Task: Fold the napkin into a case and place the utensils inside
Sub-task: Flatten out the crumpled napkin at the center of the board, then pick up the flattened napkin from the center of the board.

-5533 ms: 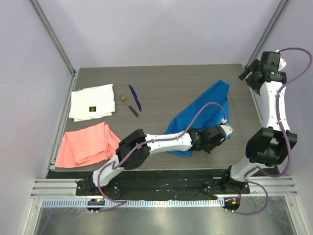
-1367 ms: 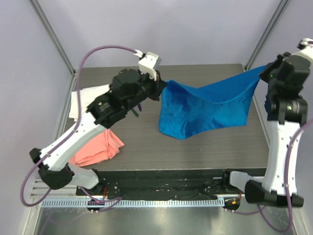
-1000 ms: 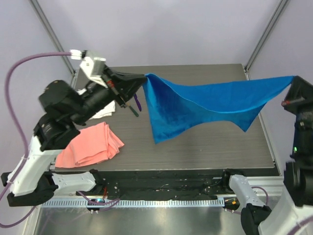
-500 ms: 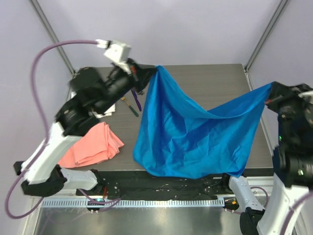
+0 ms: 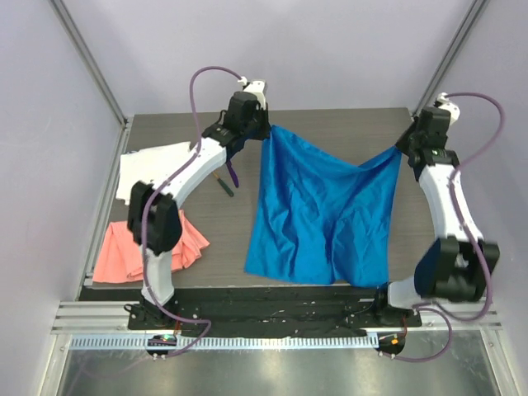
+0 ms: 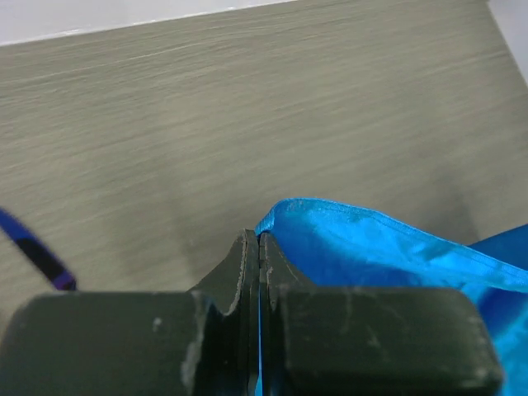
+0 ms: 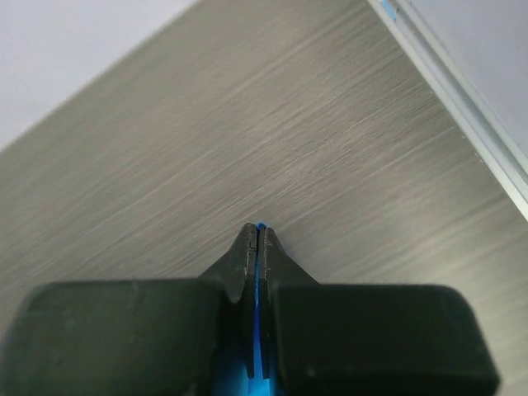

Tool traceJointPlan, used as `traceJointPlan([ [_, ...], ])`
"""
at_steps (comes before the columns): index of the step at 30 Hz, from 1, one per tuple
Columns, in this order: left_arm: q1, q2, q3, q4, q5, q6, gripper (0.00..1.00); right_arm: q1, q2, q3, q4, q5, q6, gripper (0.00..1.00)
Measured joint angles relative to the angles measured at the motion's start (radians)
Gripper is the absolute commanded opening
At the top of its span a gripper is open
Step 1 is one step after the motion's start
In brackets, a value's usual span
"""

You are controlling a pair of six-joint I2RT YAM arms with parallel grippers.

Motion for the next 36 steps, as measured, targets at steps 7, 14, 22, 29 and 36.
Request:
traceJointPlan([
  [7,0.098,0.33,0.193,0.19,0.129,-0.05,0.0,0.0,0.417,0.151,0.139,0.005,-0.043,0.01],
  [14,0.149,0.543,0.361,0.333,0.174,-0.116,0.0,0.0,0.674,0.345,0.223,-0.001,-0.072,0.14],
  [22,0.179,0.708,0.548,0.425,0.029,-0.144,0.66,-0.01,0.938,0.708,0.213,-0.004,-0.056,0.72],
  [29,0.192,0.635,0.55,0.367,-0.105,-0.082,0.76,-0.023,0.985,0.922,0.015,-0.034,-0.047,0.83],
  [36,0.183,0.332,0.226,0.316,-0.022,-0.143,0.52,-0.008,0.651,0.576,-0.116,-0.07,0.008,0.86],
])
